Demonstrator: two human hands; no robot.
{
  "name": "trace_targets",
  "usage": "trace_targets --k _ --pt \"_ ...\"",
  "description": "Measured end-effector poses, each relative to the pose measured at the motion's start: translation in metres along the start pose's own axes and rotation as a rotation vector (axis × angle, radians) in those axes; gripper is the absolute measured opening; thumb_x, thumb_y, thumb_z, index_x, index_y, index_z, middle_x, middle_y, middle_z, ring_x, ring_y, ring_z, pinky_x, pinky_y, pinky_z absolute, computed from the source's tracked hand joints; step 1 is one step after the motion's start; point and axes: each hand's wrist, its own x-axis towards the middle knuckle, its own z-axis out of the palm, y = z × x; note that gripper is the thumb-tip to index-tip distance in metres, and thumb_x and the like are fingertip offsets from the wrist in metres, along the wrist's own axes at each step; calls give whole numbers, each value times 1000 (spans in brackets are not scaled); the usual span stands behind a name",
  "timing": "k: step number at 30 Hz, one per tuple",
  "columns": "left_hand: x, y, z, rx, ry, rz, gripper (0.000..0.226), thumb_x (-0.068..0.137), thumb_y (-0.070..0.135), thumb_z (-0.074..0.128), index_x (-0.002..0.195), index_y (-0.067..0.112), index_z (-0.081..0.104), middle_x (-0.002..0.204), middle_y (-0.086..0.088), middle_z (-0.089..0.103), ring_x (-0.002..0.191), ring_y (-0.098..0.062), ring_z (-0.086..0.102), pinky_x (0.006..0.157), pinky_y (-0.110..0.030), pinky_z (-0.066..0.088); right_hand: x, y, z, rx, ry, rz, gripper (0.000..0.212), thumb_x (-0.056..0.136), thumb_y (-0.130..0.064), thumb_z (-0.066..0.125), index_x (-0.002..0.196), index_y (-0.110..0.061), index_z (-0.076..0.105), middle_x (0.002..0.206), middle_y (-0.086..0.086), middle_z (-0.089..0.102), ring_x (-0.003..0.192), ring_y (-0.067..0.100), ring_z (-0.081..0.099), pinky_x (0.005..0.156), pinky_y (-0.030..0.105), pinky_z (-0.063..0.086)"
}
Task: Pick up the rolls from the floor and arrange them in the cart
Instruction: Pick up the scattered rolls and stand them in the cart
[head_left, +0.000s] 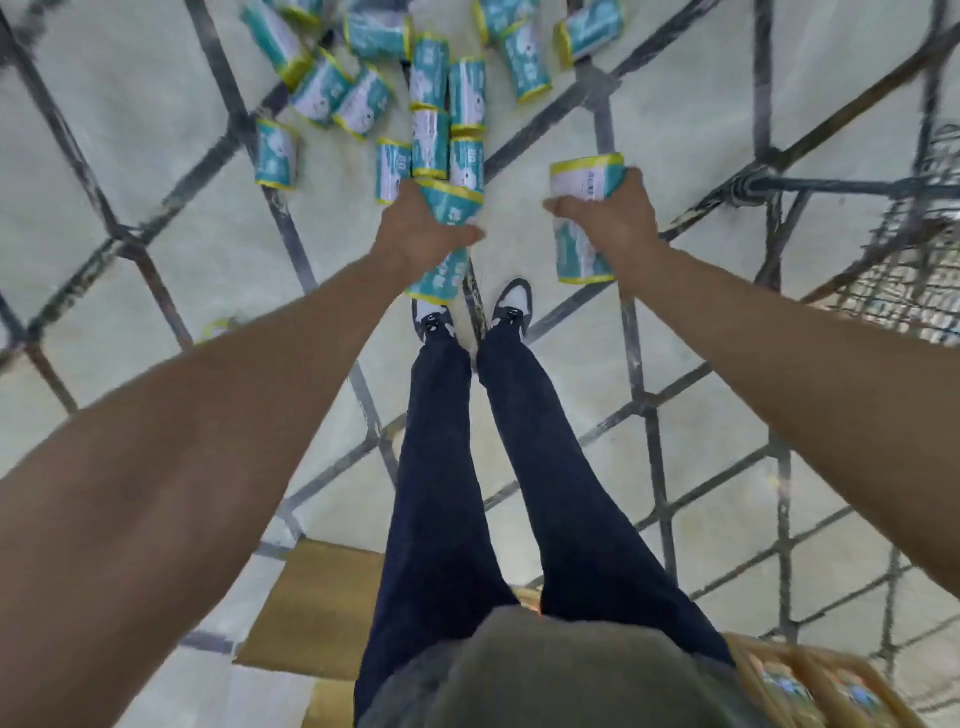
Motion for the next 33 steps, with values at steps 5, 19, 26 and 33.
trace_targets --k 5,19,26,33 --pt "-137 69 -27 -45 113 65 71 70 48 88 119 15 49 104 5 61 88 -9 61 59 -16 45 -118 -54 -82 149 -16 -68 86 48 -48 95 118 -22 53 112 -2 68 102 15 69 93 39 59" --pt "-365 114 75 -212 97 231 68 59 43 92 106 7 60 94 -11 73 72 -19 71 49 -24 55 -333 65 -250 488 120 -118 82 50 -35 97 120 -12 60 106 9 74 89 23 75 70 36 64" --pt "-450 148 199 -188 -20 294 56 69 35 91 104 11 54 93 -10 69 71 -19 68 51 -24 52 -385 159 -356 586 174 -125 67 61 -23 96 117 -9 63 104 13 76 85 26 76 64 34 61" --pt "-491 196 338 -186 -79 276 86 55 45 95 121 12 51 106 -12 69 82 -26 73 48 -29 57 -396 248 -479 631 200 -128 41 79 -20 87 106 -13 57 102 13 70 78 20 68 65 31 56"
